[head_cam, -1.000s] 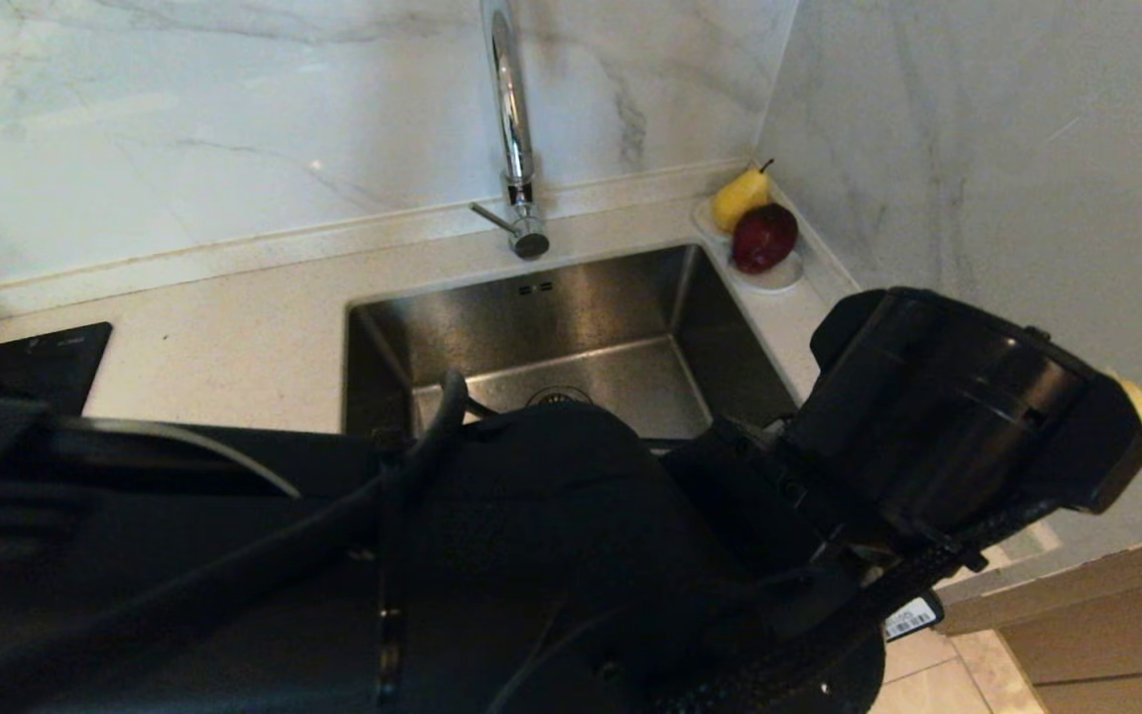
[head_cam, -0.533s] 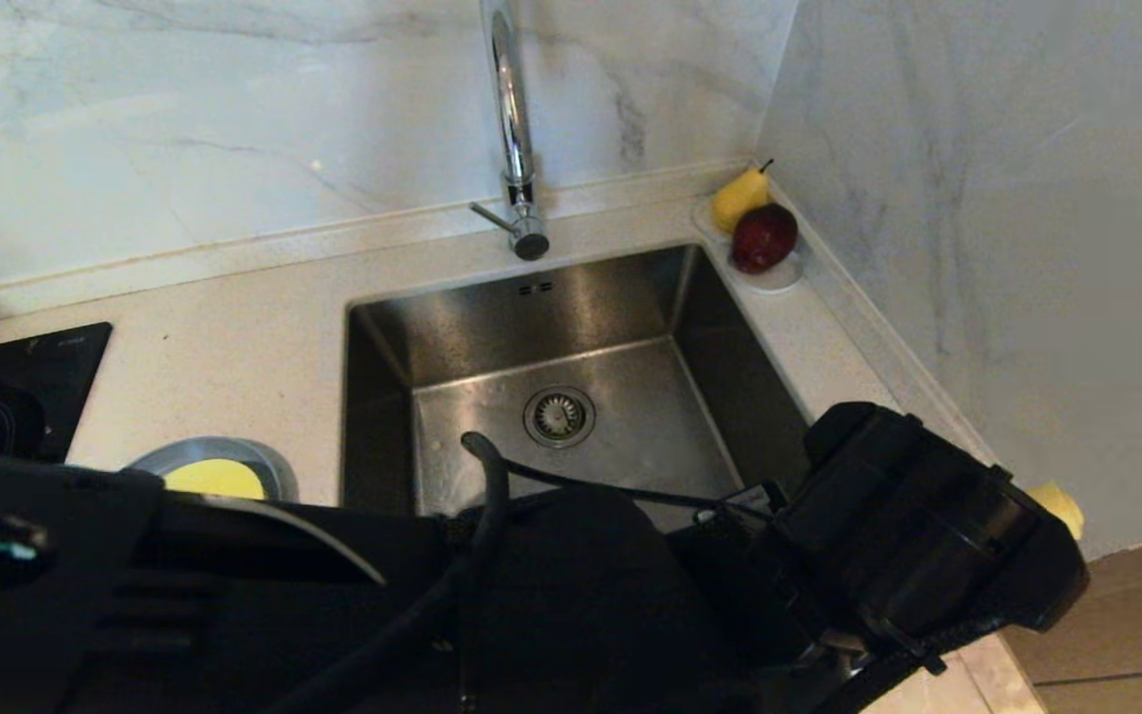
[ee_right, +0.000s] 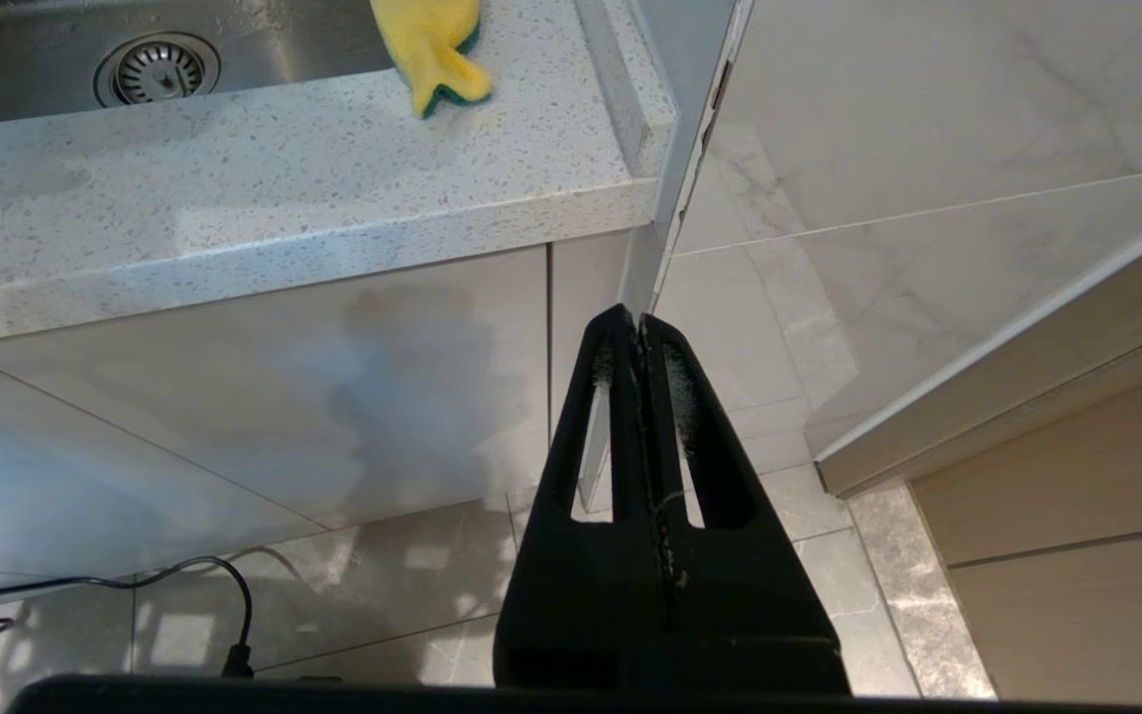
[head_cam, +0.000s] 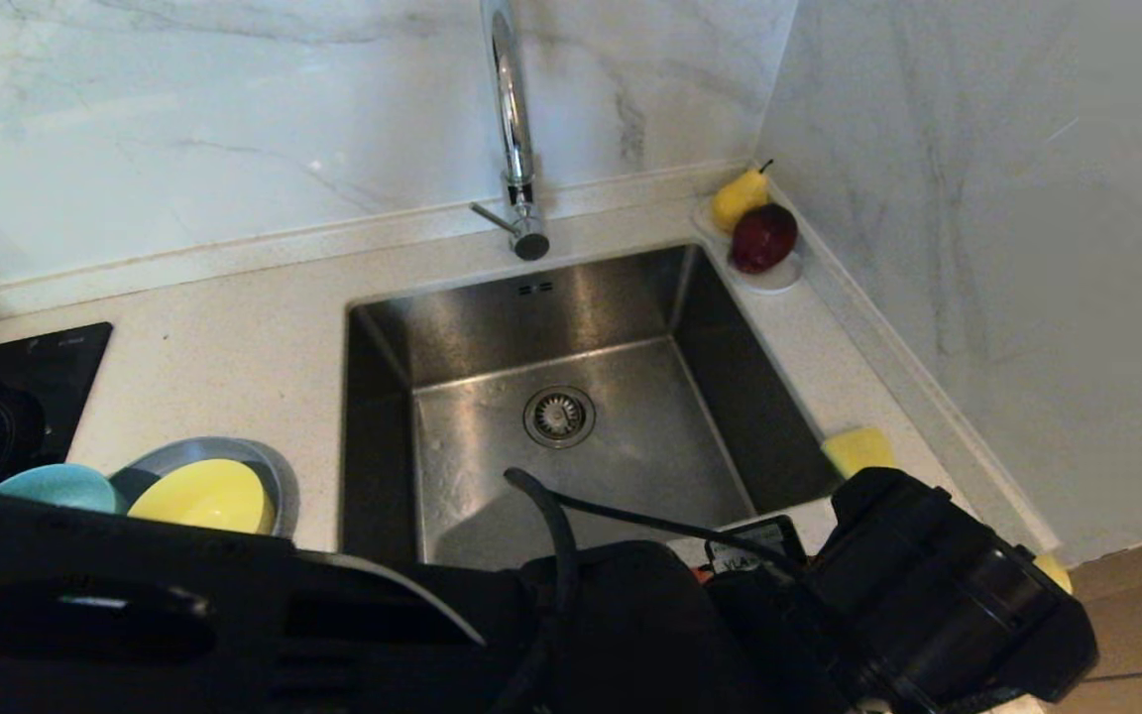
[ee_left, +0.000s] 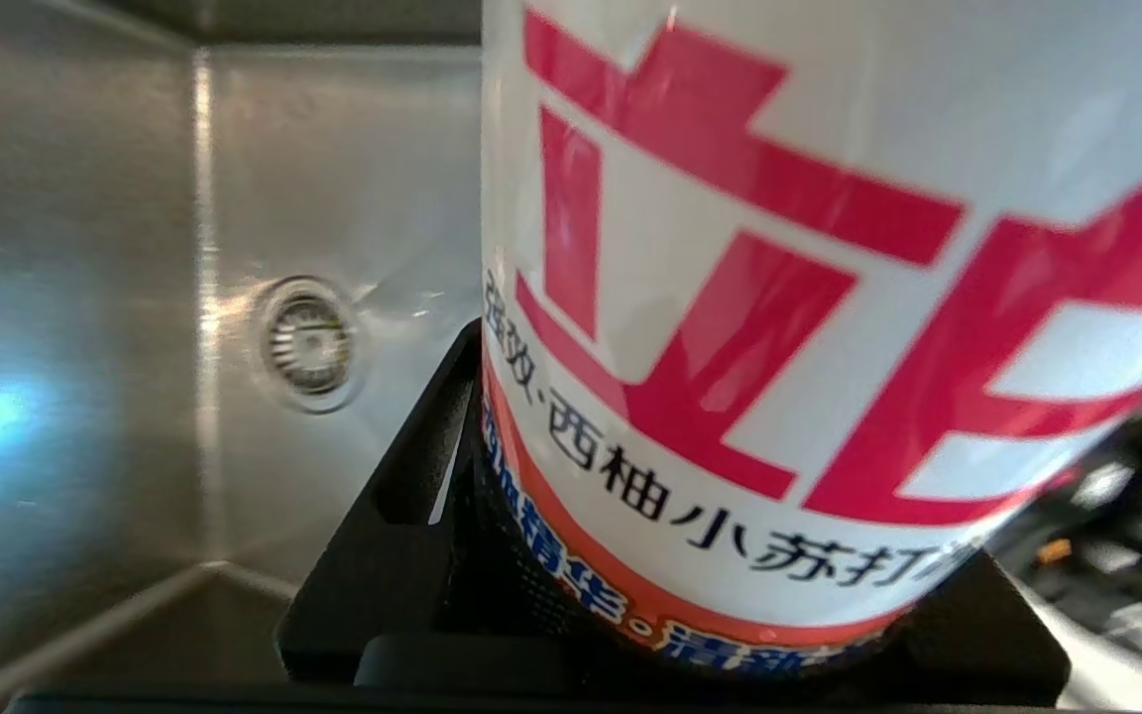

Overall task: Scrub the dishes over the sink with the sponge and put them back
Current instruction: Squeeze it onto the sponge

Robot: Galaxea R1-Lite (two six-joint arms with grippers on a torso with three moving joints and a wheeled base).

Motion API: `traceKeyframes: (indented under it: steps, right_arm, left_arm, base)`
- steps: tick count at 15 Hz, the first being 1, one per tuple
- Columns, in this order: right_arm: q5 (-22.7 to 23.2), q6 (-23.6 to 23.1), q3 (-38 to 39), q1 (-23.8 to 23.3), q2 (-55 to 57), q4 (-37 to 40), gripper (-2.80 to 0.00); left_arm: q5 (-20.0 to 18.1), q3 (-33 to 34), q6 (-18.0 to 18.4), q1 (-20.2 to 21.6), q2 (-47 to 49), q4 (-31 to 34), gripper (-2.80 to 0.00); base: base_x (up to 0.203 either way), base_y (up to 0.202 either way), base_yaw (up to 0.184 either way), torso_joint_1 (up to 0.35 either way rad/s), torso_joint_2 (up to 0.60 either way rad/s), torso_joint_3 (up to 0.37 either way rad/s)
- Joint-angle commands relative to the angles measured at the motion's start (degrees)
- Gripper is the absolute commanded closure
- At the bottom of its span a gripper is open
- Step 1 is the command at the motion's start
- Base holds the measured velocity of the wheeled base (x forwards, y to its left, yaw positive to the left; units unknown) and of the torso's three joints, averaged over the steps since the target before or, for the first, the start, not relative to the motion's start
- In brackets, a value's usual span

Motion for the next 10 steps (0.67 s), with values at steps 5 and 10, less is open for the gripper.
traceKeyframes:
  steps: [5, 10]
  right_arm:
    - [0.0, 0.0, 0.0, 0.0, 0.0, 0.0, 0.00]
    - [0.0, 0.0, 0.0, 0.0, 0.0, 0.0, 0.00]
  left_arm:
    - [2.4, -4.7, 1.6, 0.1, 4.0, 2.2, 0.00]
    - [4.4, -13.2, 1.8, 0.1, 7.8, 13.4, 0.00]
  base:
    - [0.000, 0.000, 0.000, 0.000, 0.00, 0.000]
    - [0.000, 0.000, 0.000, 0.000, 0.00, 0.000]
